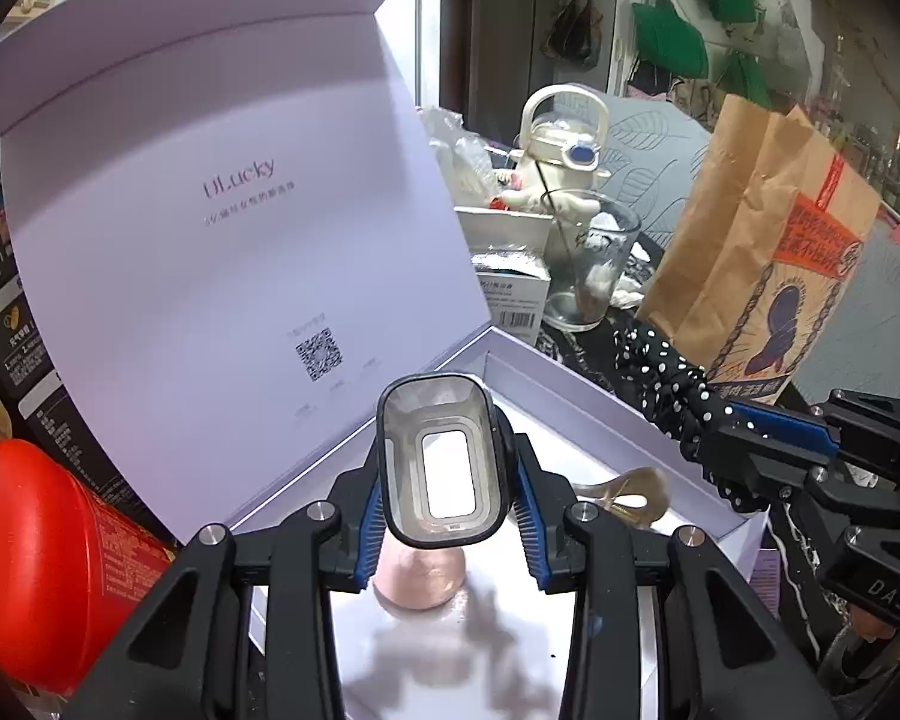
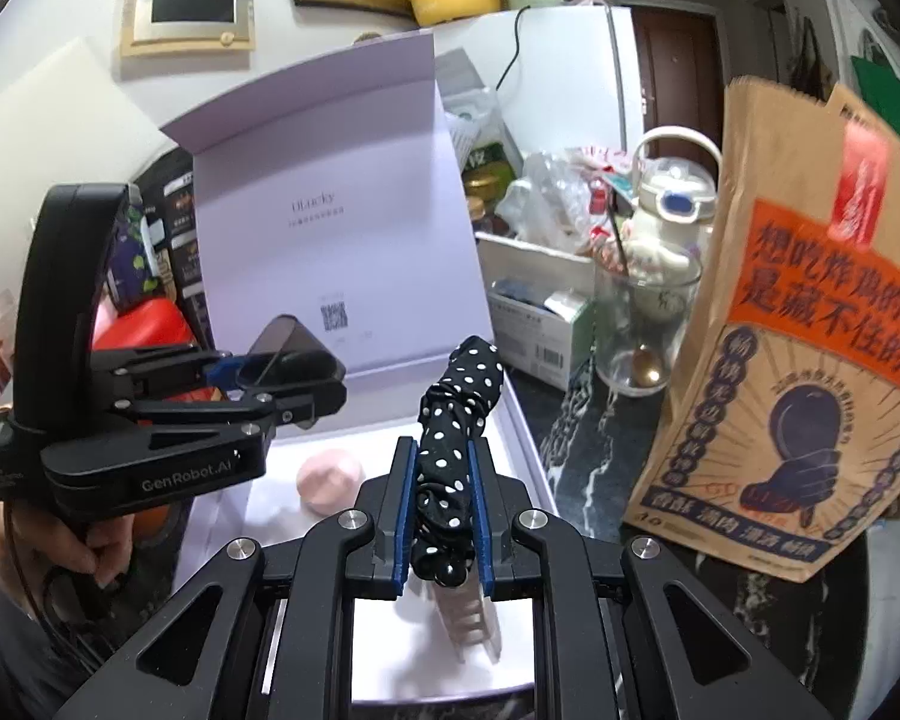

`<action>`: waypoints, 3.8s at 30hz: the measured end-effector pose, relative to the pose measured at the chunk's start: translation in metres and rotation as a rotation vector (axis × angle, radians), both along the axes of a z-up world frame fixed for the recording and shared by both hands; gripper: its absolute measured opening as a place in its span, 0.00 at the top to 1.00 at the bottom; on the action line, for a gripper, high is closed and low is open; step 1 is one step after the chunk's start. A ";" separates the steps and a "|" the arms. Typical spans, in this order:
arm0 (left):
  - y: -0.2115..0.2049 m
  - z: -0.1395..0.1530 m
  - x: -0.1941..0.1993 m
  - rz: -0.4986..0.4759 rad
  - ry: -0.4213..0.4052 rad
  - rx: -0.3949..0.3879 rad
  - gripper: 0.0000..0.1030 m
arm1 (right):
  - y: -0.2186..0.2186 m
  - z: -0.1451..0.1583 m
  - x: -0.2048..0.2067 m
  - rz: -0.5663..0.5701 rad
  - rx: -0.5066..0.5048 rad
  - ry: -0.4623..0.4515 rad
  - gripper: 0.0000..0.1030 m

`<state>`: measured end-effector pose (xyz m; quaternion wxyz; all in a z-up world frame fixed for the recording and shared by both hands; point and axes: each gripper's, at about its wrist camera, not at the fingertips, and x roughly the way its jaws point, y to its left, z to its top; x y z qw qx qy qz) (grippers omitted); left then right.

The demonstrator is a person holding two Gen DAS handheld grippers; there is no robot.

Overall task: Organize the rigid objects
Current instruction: 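Carry the glass cup with the left tool while the right tool carries the scrunchie over the lavender box, then lower and release the cup with the left tool while the right tool releases the scrunchie in the box, then withdraw both tools from the box back toward the remaining items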

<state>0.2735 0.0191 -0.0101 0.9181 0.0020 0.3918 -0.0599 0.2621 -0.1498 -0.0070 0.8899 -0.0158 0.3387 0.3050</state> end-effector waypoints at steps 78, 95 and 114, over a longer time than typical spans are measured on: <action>-0.016 0.039 -0.029 -0.005 0.069 -0.017 0.63 | -0.023 0.043 -0.055 -0.110 -0.127 -0.034 0.54; -0.029 0.107 -0.124 -0.030 -0.149 -0.011 0.05 | -0.052 0.084 -0.124 -0.209 -0.100 -0.112 0.48; -0.057 0.107 -0.209 -0.135 -0.163 0.024 0.05 | -0.074 0.102 -0.224 -0.268 -0.066 -0.205 0.19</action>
